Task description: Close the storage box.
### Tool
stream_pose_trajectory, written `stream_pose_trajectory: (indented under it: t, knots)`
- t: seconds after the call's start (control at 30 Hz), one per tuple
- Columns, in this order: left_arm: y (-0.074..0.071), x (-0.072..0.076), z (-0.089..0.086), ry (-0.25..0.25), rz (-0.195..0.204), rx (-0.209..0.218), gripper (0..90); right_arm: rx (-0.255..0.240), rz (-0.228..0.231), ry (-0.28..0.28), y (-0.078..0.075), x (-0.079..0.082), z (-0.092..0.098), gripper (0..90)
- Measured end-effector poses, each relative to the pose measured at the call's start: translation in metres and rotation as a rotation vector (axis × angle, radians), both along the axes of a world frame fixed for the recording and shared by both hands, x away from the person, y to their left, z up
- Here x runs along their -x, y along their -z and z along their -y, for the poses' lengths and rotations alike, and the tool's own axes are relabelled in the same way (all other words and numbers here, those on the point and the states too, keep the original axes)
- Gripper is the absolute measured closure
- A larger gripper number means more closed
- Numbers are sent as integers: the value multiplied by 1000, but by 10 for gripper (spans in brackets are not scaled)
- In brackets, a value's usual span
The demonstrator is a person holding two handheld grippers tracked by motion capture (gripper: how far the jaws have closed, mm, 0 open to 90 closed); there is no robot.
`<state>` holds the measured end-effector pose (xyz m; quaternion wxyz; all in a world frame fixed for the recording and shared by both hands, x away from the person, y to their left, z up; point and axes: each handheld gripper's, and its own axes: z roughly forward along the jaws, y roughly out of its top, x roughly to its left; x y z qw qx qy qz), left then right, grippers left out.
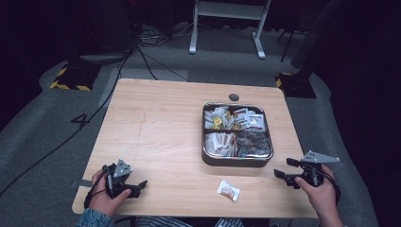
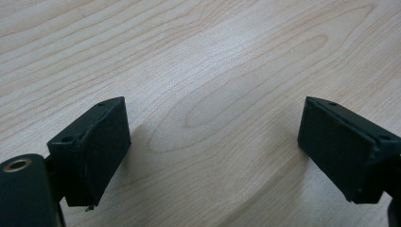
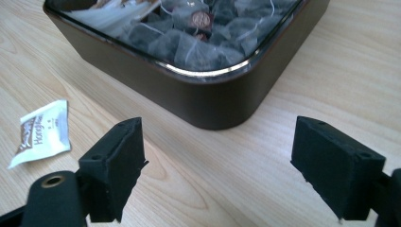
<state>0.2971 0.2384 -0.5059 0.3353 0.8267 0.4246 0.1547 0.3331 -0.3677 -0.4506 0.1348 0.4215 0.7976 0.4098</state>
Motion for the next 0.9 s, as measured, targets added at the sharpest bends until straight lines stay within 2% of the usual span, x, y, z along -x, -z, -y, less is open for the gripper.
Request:
stream_pose_trajectory:
  t: [0.13,0.23,0.43,0.63,0.8,0.9]
  knots:
    - [0,0,0,0,0,0,104,-13,5,11,12,4,1,183]
    - [0,0,0,0,1,0,104,13,-4,8,22,4,0,184]
    - [0,0,0,0,1,-1,104,58,-14,3,29,5,-2,184]
    - [0,0,0,0,1,-1,104,70,-49,-2,37,6,-1,183]
    - [0,0,0,0,-1,0,103,87,-57,-15,46,5,-2,169]
    - [0,0,0,0,-1,2,102,101,-22,-15,50,4,-5,155]
